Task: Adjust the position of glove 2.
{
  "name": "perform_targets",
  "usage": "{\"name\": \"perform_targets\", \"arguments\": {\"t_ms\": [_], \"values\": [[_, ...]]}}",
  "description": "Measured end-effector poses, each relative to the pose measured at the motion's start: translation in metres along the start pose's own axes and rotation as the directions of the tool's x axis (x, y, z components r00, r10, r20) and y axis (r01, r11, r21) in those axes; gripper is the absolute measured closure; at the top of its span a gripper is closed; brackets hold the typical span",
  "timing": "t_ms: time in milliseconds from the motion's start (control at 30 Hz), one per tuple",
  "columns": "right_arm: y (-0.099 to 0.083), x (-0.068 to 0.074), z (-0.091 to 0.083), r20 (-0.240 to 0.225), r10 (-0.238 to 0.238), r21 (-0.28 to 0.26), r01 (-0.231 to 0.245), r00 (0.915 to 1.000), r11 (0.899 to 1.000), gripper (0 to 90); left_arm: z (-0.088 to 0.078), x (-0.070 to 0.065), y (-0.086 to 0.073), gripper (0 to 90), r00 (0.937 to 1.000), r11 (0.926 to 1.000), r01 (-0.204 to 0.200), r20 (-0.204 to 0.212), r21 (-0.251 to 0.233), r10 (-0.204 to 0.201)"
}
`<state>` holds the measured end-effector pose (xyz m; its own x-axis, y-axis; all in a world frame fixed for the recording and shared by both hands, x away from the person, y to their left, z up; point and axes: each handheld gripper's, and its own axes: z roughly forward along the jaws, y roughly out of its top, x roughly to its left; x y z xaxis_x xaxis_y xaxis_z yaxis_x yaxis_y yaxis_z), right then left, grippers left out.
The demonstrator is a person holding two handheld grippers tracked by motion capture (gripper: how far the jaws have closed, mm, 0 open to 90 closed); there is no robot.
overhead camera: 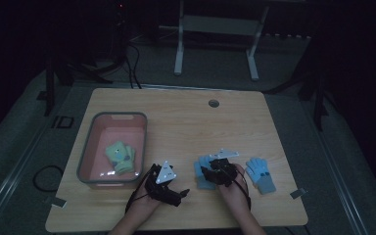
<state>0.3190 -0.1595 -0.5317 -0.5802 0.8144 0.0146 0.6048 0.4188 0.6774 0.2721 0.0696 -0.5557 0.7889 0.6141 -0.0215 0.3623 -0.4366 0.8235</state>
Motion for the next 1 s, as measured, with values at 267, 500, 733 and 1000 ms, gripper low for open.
{"name": "perform_targets", "arguments": {"t_ms": [267, 500, 733, 1000], "values": [[0.003, -0.033, -0.024, -0.041, -0.028, -0.014, 0.027, 0.9988, 1.000, 56.6, 0.001, 0.000, -0.001, 0.8, 1.0000, 1.0000, -0.001, 0.008, 0.003, 0.001], [-0.007, -0.054, -0.041, -0.052, -0.022, -0.027, 0.020, 0.9984, 0.999, 56.8, 0.002, 0.000, -0.001, 0.8, 0.9999, 1.0000, -0.005, 0.010, 0.002, 0.005], [-0.020, -0.086, -0.063, 0.004, -0.050, -0.031, 0.050, 0.9987, 0.998, 56.9, 0.002, 0.000, -0.001, 0.8, 0.9999, 1.0000, -0.007, 0.011, 0.002, 0.007], [-0.034, -0.118, -0.080, 0.023, -0.059, -0.012, 0.059, 0.9980, 0.998, 59.4, 0.003, 0.000, -0.001, 0.8, 0.9999, 1.0000, -0.006, 0.011, 0.005, 0.006]]}}
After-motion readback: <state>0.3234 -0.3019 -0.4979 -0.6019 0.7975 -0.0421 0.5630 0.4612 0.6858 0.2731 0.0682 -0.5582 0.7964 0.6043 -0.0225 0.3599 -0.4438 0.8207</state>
